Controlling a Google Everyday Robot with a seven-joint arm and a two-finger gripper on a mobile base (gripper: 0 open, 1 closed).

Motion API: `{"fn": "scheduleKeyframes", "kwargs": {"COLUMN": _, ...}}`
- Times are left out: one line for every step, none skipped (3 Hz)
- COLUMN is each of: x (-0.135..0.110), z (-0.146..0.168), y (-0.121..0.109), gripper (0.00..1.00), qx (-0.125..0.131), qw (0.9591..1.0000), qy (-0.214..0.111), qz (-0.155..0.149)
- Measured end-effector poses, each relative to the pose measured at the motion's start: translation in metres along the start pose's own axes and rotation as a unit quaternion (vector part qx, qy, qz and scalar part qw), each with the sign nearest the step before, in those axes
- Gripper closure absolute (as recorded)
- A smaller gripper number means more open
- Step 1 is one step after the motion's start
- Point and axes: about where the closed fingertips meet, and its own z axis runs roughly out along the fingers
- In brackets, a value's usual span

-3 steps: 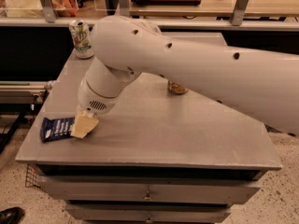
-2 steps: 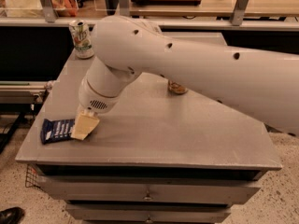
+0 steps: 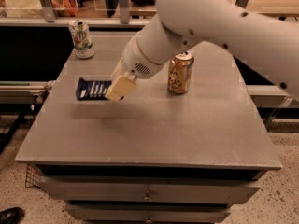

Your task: Pick rxbar blueberry

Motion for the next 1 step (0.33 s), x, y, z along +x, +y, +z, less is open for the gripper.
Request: {"fn": "scheduleKeyframes", "kwargs": {"x": -0.0018, "z": -0.0111, "y": -0.0075, "gripper": 1.0, "qx": 0.011, "qw": 0.9999, "qy": -0.008, "qz": 0.0}}
